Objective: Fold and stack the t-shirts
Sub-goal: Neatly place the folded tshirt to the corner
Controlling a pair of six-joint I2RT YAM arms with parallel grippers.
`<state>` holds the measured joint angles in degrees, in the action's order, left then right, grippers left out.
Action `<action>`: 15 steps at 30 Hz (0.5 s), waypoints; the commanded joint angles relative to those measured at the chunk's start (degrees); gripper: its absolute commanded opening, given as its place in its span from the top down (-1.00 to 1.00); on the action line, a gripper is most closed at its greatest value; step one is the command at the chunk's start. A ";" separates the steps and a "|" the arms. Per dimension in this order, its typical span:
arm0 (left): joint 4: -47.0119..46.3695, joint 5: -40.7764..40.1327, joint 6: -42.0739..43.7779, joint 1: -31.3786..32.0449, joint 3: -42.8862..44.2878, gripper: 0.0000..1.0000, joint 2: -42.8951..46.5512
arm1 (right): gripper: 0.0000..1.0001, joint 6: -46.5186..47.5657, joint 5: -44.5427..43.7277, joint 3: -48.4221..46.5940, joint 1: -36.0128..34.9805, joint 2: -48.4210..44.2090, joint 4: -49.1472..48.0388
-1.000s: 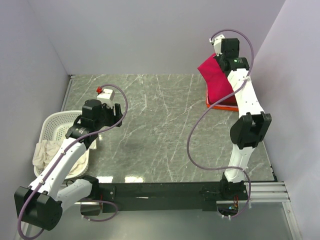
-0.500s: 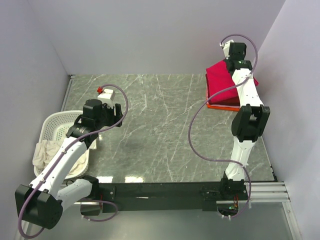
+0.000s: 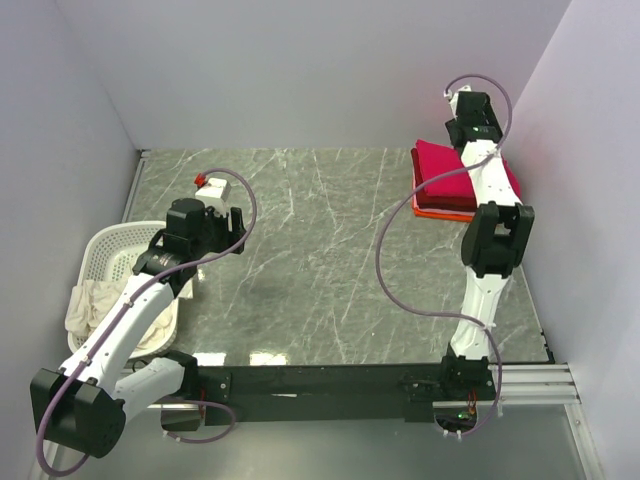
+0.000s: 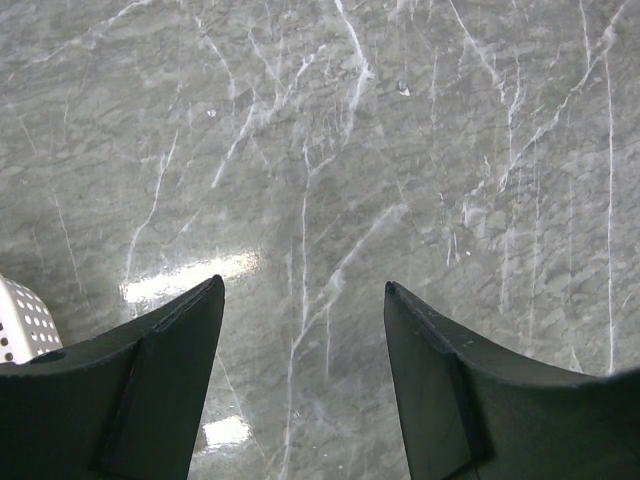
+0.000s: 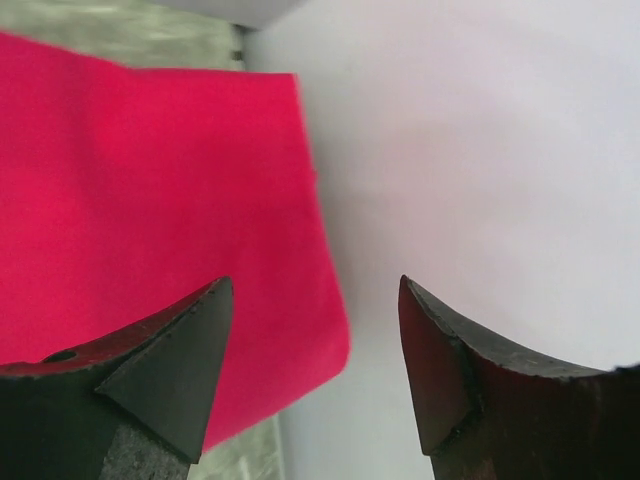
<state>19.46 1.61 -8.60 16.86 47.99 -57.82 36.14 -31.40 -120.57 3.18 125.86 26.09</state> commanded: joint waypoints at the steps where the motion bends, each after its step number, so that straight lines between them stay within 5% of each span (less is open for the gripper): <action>1: -1.44 -0.11 0.87 0.01 0.71 -0.41 1.31 | -0.46 -5.11 15.16 0.40 0.42 -8.87 7.30; 4: -1.53 0.15 0.87 0.01 0.53 -0.41 1.57 | -0.44 -2.76 16.81 10.31 0.69 -13.00 3.82; 6: -1.53 0.15 0.95 0.01 0.70 -0.41 1.57 | -0.42 -1.34 8.84 13.25 0.69 -12.32 -1.62; 8: -1.62 -0.02 0.87 0.01 0.62 -0.41 1.66 | -0.07 1.03 -0.53 14.66 1.12 -10.56 -4.54; 9: -1.71 0.06 0.87 0.01 0.62 -0.41 1.66 | 0.42 1.47 -2.16 14.67 1.74 -8.98 -5.86; 12: -1.71 0.24 0.96 0.01 0.53 -0.41 1.57 | 0.69 2.88 -3.93 15.62 2.88 -8.35 -6.66; 15: -1.71 0.76 1.04 0.10 0.62 -0.40 1.05 | 0.69 5.69 -3.14 20.98 3.06 -9.32 -9.63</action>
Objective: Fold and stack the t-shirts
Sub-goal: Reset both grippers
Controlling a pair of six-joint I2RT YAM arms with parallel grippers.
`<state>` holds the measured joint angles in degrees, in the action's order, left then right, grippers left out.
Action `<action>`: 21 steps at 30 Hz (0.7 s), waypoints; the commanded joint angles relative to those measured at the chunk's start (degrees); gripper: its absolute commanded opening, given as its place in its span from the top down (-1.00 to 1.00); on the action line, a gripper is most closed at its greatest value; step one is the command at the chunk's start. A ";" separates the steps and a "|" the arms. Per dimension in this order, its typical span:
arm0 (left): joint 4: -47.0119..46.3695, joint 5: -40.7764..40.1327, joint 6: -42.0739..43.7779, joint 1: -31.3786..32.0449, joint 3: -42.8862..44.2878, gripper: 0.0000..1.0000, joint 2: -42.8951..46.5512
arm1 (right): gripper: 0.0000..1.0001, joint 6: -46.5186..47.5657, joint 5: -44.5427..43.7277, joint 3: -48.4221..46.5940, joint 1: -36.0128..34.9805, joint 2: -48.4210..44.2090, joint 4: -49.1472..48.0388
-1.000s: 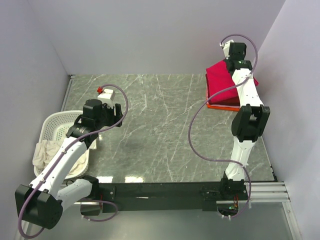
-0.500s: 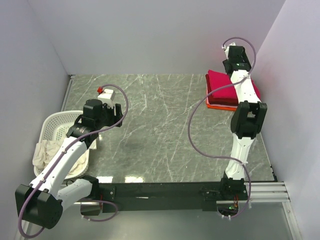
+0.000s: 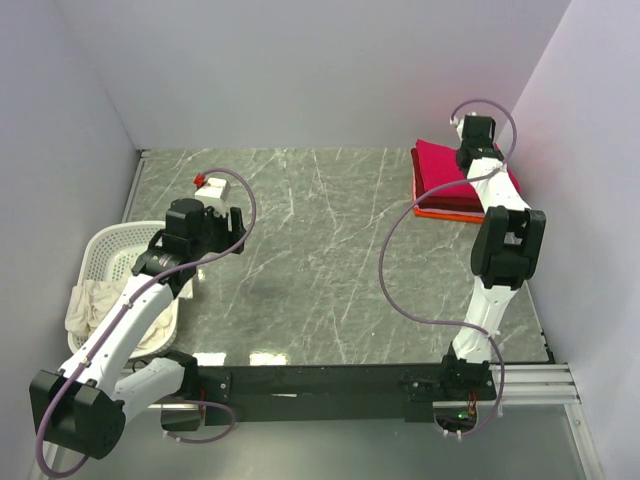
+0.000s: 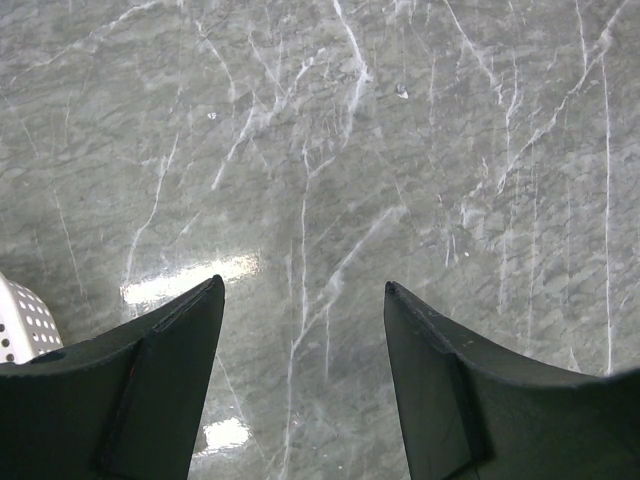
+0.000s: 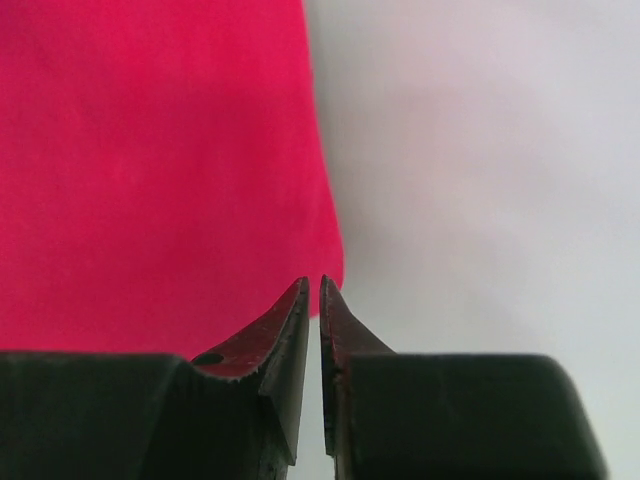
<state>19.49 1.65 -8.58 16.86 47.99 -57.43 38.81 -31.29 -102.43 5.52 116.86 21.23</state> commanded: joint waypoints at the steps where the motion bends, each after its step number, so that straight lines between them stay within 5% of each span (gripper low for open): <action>1: -1.73 0.64 1.02 0.01 0.62 -0.40 0.48 | 0.69 3.99 -3.08 5.11 0.46 -0.23 -4.89; 9: -1.64 0.72 1.02 0.01 0.62 -0.41 -0.32 | 0.68 6.37 -4.57 17.08 -1.92 2.58 -11.30; 21: -1.56 0.81 1.02 0.01 0.62 -0.41 -0.49 | 0.65 5.14 -4.66 11.39 -2.09 -4.70 -8.67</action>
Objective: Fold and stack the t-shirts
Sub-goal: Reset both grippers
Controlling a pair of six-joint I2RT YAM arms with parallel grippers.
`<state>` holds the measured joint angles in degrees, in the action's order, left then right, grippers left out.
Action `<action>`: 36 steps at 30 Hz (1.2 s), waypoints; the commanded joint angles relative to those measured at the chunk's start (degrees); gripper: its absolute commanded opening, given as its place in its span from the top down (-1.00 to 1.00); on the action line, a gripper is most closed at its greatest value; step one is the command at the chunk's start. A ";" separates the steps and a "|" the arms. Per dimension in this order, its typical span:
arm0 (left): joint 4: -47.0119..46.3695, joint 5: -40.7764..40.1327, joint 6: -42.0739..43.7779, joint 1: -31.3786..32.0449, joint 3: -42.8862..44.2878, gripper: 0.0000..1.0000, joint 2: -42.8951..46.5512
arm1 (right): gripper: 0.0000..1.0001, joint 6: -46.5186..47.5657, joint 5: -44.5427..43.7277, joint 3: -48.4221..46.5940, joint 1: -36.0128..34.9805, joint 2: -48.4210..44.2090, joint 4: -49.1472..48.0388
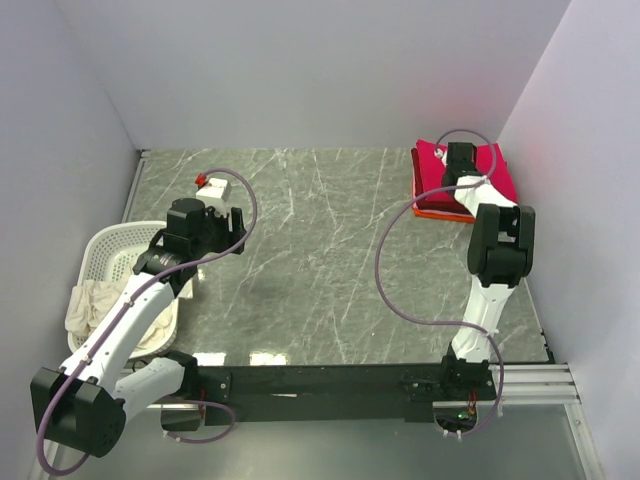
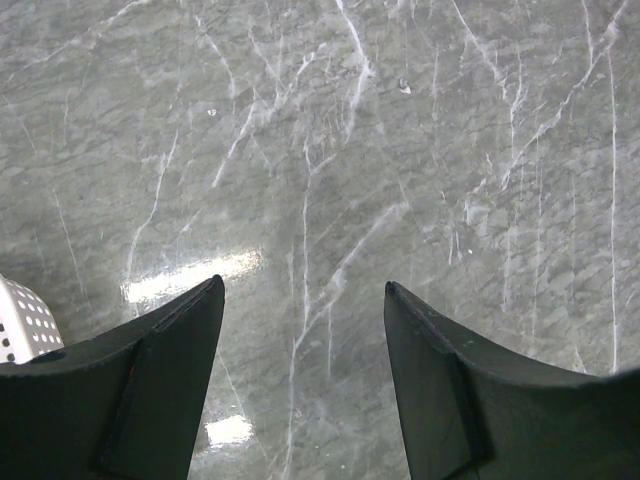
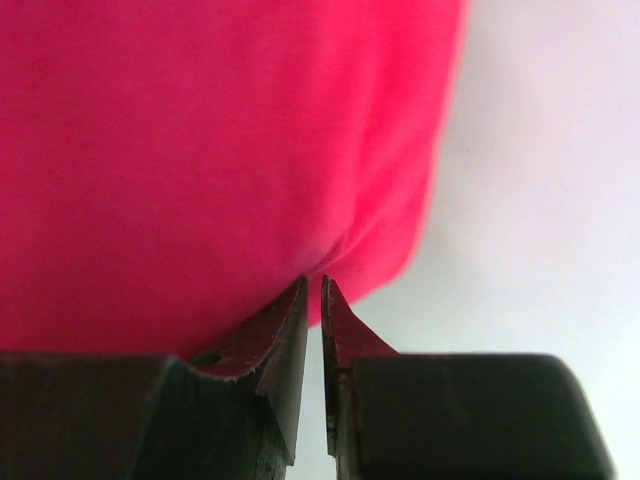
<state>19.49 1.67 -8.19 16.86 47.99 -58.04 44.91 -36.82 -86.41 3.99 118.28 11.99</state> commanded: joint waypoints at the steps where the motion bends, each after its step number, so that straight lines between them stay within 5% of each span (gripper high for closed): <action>1: -1.56 0.70 0.63 0.01 0.53 -0.41 0.12 | 0.65 -0.96 1.04 -5.17 -0.74 -6.74 0.93; 21: -1.47 0.17 0.71 0.01 0.44 -0.42 -0.93 | 0.62 3.00 -3.35 0.11 -6.36 3.28 -6.36; 28: -3.13 -1.50 -0.25 0.01 -0.17 -0.43 1.25 | 0.58 -5.34 3.93 -3.06 -6.54 -11.01 1.00; 33: -6.03 -8.95 -5.34 -0.07 -1.32 -0.99 6.17 | 0.03 -14.99 19.47 2.46 -6.80 -24.56 8.31; 36: -5.87 -11.07 -7.89 -0.60 -0.79 -0.99 9.26 | -0.16 -20.18 28.98 8.78 -6.71 -34.14 7.97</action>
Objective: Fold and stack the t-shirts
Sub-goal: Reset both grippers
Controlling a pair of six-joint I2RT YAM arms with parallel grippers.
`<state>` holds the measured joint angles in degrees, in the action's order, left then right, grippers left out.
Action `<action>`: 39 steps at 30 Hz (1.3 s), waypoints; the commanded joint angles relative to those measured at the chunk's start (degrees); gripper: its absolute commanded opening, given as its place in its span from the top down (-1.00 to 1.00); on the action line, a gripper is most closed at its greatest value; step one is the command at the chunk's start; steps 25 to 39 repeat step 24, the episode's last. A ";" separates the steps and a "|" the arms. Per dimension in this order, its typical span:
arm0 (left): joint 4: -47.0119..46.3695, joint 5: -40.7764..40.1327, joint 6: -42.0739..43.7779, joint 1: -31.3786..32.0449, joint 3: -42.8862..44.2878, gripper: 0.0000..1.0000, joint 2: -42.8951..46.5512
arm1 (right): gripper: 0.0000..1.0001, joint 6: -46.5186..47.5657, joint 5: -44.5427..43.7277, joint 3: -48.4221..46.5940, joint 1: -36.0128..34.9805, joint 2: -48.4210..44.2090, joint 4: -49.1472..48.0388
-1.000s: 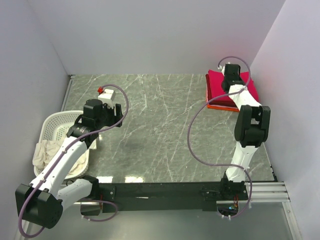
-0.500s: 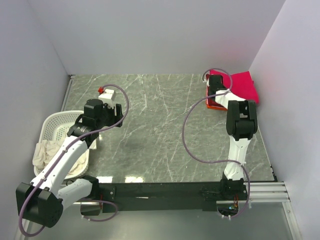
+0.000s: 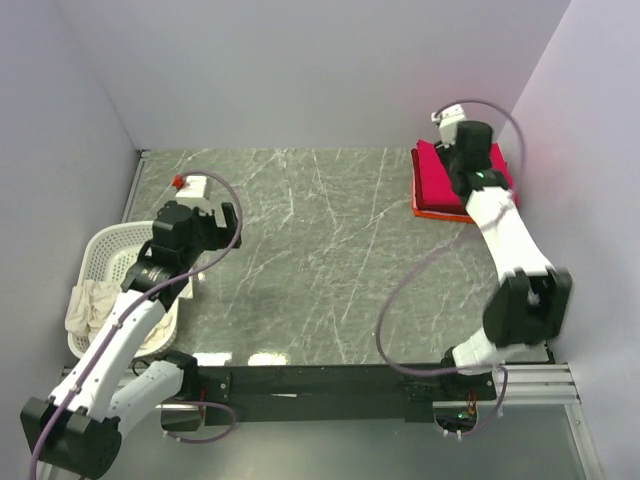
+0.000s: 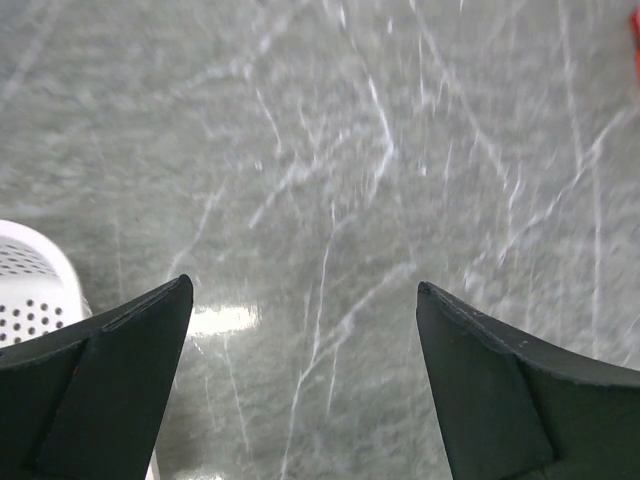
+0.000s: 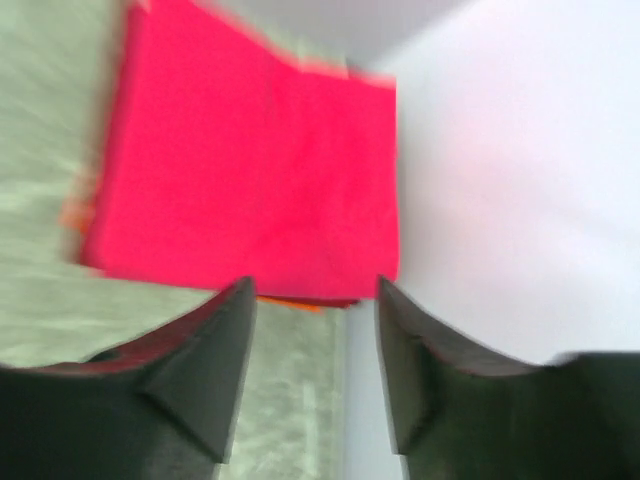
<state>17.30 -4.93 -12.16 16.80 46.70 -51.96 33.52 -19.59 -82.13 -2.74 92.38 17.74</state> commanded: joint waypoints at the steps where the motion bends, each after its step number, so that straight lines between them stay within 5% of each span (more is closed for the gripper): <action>1: -3.24 -4.39 -4.53 -1.58 1.11 -0.99 4.23 | -0.25 -10.13 14.03 6.35 0.02 -13.14 0.13; 3: -1.84 -2.90 -6.37 -3.43 1.73 -0.99 4.94 | -0.67 -16.18 16.42 12.15 0.63 -18.17 -2.52; 6: -1.74 3.85 -8.57 -8.87 1.21 -0.99 6.00 | -1.00 -24.10 20.99 18.48 2.04 -27.49 -5.95; 14: -0.78 8.45 -8.93 -14.86 -0.12 -0.99 7.58 | -1.00 -37.82 14.51 24.38 2.13 -40.08 -5.78; 39: 2.12 7.30 -8.40 -14.86 -0.55 -0.99 11.09 | -0.96 -39.58 12.03 28.78 2.13 -43.16 -8.86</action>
